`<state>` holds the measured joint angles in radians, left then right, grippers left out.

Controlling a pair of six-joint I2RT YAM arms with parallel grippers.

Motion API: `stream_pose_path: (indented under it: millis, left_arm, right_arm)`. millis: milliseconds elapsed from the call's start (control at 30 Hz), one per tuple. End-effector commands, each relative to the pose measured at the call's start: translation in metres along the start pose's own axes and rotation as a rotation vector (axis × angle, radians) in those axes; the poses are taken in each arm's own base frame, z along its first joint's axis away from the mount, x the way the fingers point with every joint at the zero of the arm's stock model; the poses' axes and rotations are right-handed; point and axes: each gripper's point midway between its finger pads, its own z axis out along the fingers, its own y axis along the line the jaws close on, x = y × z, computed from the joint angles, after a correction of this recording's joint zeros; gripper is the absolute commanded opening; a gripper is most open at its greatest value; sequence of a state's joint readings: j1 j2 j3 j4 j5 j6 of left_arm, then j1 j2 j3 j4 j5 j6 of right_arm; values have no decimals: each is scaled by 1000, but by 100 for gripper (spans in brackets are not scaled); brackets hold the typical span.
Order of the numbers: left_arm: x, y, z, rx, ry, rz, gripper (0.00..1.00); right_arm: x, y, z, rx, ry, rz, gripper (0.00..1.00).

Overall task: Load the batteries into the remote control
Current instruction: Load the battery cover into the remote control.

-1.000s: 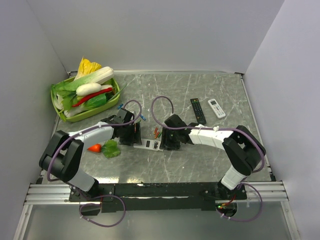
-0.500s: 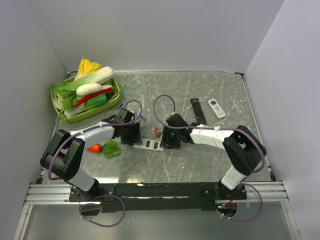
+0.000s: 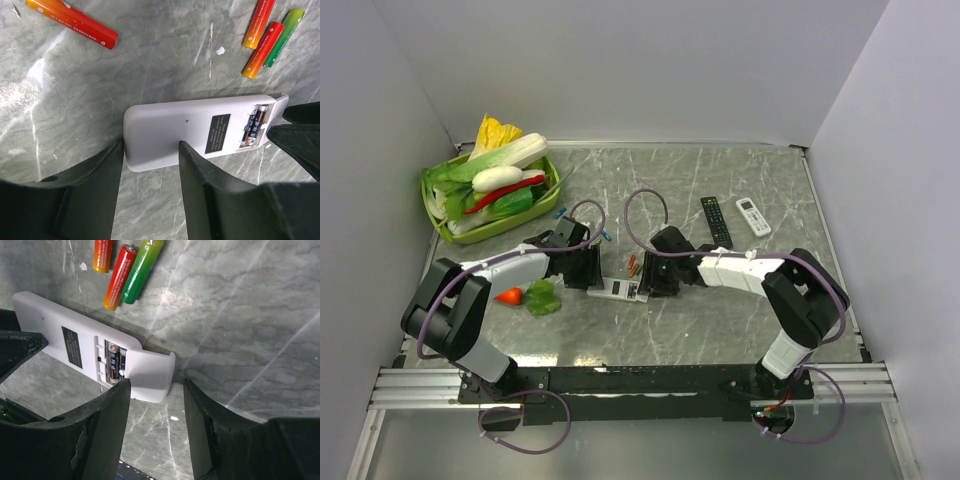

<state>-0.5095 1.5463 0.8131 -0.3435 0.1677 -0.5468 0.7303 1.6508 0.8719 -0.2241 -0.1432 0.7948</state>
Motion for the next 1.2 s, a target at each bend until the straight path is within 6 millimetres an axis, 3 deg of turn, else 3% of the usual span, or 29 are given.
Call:
stream_pose_path:
  millis: [0, 200, 333, 833, 1167]
  left_arm:
    - [4, -6, 1, 23, 6, -1, 51]
    - [3, -11, -2, 35, -2, 2, 51]
    - [2, -12, -3, 38, -5, 4, 50]
    - [0, -17, -4, 52, -15, 3, 49]
    - [-1, -18, -4, 53, -14, 3, 48]
  right_arm:
    - [-5, -5, 10, 35, 2, -12, 54]
    - [-8, 0, 10, 61, -1, -45, 54]
    - [-8, 4, 10, 65, 3, -59, 45]
    - [-14, 32, 10, 29, -13, -104, 41]
    - [-17, 39, 4, 40, -29, -143, 38]
